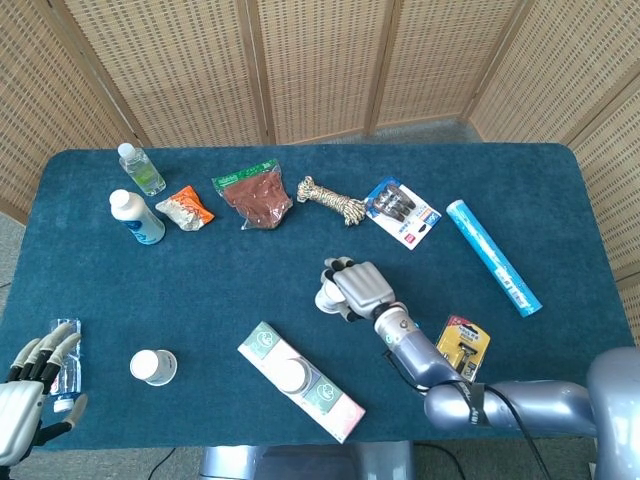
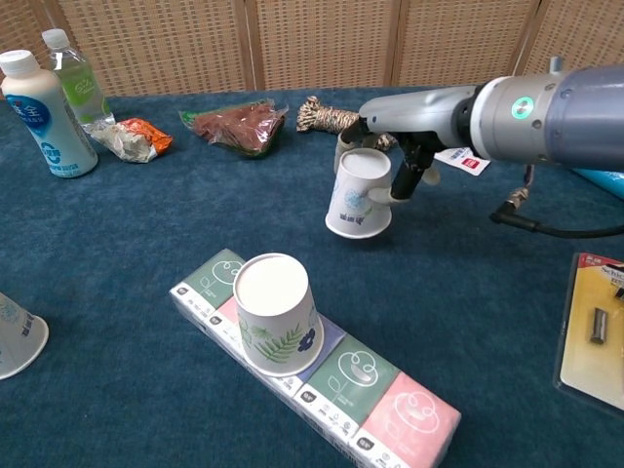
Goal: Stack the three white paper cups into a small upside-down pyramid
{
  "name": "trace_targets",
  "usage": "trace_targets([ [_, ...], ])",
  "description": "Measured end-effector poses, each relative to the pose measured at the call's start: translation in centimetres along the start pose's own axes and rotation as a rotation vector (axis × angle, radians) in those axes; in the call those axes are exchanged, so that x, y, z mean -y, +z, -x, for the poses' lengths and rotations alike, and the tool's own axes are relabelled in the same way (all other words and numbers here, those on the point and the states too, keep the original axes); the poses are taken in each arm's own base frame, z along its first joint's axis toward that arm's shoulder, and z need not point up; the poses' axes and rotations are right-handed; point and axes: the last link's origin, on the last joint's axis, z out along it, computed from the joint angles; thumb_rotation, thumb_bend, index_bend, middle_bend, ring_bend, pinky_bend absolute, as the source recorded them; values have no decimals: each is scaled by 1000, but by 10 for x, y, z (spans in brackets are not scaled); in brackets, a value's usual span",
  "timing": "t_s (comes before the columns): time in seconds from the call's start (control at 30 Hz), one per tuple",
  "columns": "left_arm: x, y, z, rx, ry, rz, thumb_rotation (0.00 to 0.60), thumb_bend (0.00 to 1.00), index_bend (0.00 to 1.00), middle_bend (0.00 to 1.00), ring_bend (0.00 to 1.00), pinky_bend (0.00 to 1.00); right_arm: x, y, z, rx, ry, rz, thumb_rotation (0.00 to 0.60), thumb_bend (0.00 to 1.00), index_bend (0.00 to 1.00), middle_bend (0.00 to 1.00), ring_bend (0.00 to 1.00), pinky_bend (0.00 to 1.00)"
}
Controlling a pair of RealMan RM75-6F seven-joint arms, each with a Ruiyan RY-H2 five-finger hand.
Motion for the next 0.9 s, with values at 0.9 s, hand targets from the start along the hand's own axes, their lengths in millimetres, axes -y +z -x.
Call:
trace_targets([
  [0.9, 7, -2, 2, 12, -5, -36, 600, 445, 29, 0, 0, 0, 18, 45, -3, 34, -79, 86, 600, 473, 285, 142, 125, 643],
])
